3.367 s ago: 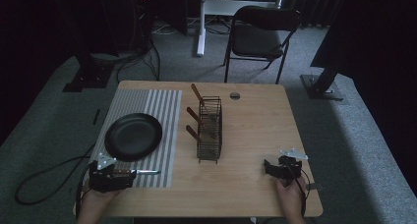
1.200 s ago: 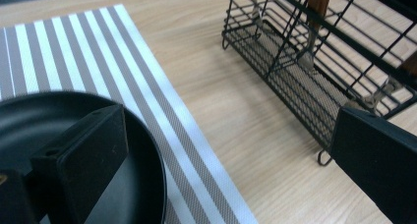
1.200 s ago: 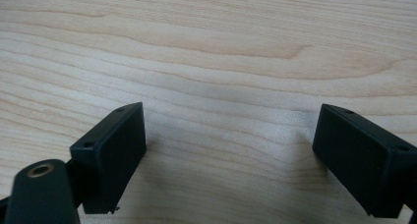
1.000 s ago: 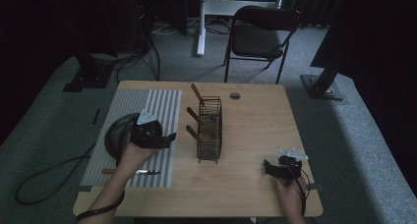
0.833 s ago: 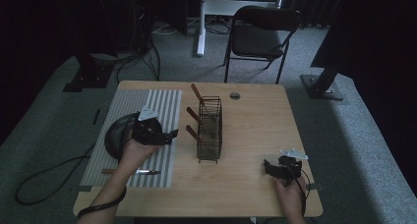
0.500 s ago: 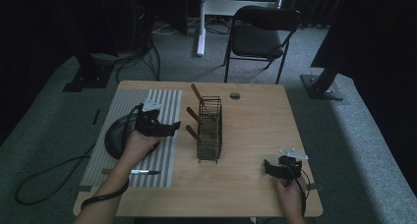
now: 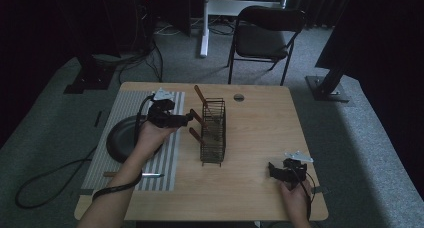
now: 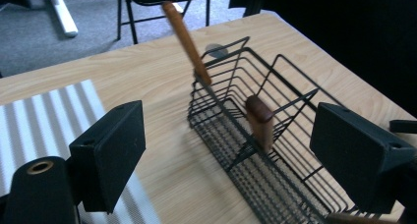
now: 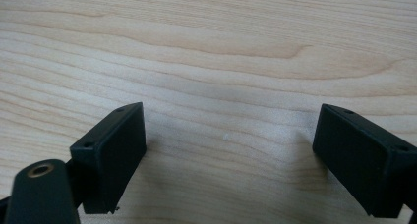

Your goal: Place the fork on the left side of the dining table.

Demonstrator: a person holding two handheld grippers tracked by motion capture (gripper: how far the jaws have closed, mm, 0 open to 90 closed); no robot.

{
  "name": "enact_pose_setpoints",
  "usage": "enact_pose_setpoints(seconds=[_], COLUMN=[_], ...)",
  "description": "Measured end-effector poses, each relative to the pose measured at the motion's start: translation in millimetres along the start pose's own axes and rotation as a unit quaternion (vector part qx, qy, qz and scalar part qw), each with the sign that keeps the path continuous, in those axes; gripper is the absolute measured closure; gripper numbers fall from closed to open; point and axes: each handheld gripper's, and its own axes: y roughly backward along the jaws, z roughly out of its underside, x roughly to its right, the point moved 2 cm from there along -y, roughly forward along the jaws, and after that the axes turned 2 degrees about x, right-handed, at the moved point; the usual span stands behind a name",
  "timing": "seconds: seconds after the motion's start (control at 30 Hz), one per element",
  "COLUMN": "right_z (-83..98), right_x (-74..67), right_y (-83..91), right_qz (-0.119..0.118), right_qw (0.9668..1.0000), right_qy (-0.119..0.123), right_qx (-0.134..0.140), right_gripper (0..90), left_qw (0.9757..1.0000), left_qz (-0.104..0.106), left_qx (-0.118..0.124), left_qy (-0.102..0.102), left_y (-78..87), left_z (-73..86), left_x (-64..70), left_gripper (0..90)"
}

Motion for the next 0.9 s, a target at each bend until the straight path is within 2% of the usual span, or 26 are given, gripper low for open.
enact_pose_setpoints(seconds=[0.07,0.17,0.23,0.3,0.33,0.43,0.47,0.6,0.83,0.9], right_z=[0.0,0.0,0.0,0.0,0.0,0.0,0.0,0.0,0.0,0.0], right_x=[0.0,0.0,0.0,0.0,0.0,0.0,0.0,0.0,0.0,0.0], right_y=[0.0,0.0,0.0,0.0,0.0,0.0,0.0,0.0,0.0,0.0], right_qz=[0.000,0.000,0.000,0.000,0.000,0.000,0.000,0.000,0.000,0.000], right_qw=[1.0000,1.0000,1.0000,1.0000,1.0000,1.0000,1.0000,1.0000,1.0000,1.0000], right_qy=[0.000,0.000,0.000,0.000,0.000,0.000,0.000,0.000,0.000,0.000], right_qx=[0.000,0.000,0.000,0.000,0.000,0.000,0.000,0.000,0.000,0.000], right_gripper=[12.3,12.4,12.4,12.4,12.4,12.4,12.4,12.4,12.4,12.4], left_qw=[1.0000,0.9998,0.9997,0.9996,0.9995,0.9990,0.9990,0.9983,0.9980,0.9980], left_qz=[0.002,0.006,0.010,0.011,0.008,0.018,0.021,0.035,0.036,0.038], left_qx=[-0.008,-0.018,-0.022,-0.027,-0.030,-0.037,-0.037,-0.032,-0.037,-0.035], left_qy=[-0.003,0.002,0.004,0.002,0.002,0.014,0.016,0.033,0.035,0.036], left_y=[-5.6,-13.2,-17.3,-22.0,-23.4,-30.2,-32.1,-38.6,-48.2,-49.2], left_z=[-0.2,0.7,1.6,2.7,3.3,6.1,6.9,9.5,17.6,20.0], left_x=[3.0,4.6,4.6,4.8,4.7,4.0,4.1,4.9,7.5,8.1], left_gripper=[15.5,16.9,24.9,26.3,32.1,36.9,39.7,41.5,46.3,50.9])
